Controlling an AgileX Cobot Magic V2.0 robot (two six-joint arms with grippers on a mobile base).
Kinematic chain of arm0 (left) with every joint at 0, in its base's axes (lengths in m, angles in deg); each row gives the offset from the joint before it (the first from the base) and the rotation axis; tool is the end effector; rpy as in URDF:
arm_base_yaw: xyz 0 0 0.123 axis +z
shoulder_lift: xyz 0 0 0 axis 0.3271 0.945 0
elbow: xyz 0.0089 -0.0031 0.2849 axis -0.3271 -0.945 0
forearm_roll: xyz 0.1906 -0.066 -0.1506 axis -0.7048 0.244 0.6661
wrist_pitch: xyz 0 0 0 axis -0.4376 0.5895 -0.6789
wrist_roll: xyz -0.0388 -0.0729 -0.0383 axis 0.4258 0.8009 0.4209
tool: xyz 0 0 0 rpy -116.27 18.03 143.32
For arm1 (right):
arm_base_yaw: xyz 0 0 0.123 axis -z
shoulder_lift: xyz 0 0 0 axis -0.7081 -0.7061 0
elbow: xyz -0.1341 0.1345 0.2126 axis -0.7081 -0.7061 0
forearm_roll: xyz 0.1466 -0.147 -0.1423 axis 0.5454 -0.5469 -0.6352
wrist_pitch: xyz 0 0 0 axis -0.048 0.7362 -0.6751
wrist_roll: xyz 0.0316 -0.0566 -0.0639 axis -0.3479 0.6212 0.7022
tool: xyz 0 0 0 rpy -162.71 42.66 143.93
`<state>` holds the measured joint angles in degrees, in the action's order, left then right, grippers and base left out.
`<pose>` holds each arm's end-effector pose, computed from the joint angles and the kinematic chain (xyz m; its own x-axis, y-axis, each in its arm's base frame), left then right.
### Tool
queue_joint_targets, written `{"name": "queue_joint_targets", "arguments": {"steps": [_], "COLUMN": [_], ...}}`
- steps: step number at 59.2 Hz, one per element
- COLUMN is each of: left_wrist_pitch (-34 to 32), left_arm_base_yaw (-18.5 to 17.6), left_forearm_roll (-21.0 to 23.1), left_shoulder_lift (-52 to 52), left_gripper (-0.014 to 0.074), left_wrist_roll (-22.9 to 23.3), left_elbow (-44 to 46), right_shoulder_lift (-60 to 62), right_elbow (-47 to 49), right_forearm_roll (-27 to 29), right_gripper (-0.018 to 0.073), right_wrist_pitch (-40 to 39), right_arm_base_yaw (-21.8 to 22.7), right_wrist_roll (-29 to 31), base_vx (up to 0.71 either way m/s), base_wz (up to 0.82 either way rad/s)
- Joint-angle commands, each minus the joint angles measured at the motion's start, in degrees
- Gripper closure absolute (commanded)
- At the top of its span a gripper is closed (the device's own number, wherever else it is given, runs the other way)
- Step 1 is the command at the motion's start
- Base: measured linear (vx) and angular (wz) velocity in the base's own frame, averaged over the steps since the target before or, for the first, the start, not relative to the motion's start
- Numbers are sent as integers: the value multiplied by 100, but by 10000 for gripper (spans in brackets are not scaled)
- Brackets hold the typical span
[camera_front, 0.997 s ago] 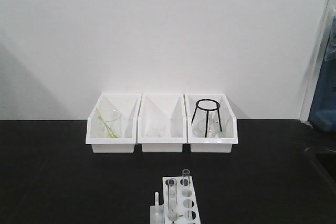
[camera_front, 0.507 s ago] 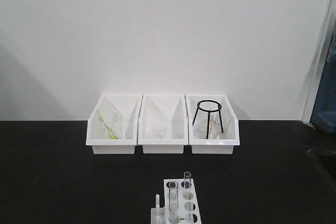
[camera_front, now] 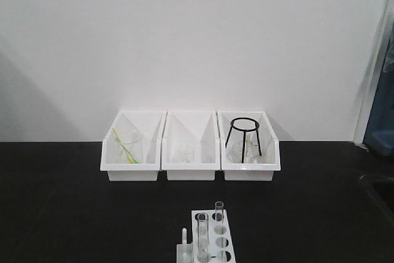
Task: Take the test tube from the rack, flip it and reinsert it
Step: 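Drive the base up to the bench facing the white test-tube rack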
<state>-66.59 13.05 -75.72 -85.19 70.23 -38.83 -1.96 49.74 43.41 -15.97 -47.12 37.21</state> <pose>0.0551 -0.0021 0.1848 -0.1455 0.0358 -0.9887 0.0683 0.9973 0.0261 0.1514 0.0069 0.4181 0.1995 -0.0125 -0.9798 -0.0486 0.9986 -0.0226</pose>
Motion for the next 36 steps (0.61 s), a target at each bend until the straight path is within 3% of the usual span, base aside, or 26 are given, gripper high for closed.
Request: {"name": "queue_joint_targets", "arguments": {"steps": [1,11,18,30,36], "left_wrist_pitch": [-462,-462,-462,-462,-462], "left_arm_base_yaw": [-1,-1,-1,-1,-1], "left_forearm_roll": [27,27,27,27,27], "left_shoulder_lift": [-46,-46,-46,-46,-46], "left_gripper": [602,602,602,602,602], "left_wrist_roll": [50,50,50,50,50], "left_elbow": [23,23,23,23,23], "right_shoulder_lift": [-424,-545,-545,-556,-556], "right_elbow": [367,406,406,395,381], "right_forearm_roll": [-53,-72,-72,-72,-72], "right_gripper": [567,510,405,59,-65], "right_wrist_pitch": [-498,-695,-578,-305,-387], "right_arm_base_yaw": [17,17,17,17,17], "right_wrist_roll": [47,47,52,88,88], "base_vx": [0,0,0,0,0], "base_wz": [0,0,0,0,0]}}
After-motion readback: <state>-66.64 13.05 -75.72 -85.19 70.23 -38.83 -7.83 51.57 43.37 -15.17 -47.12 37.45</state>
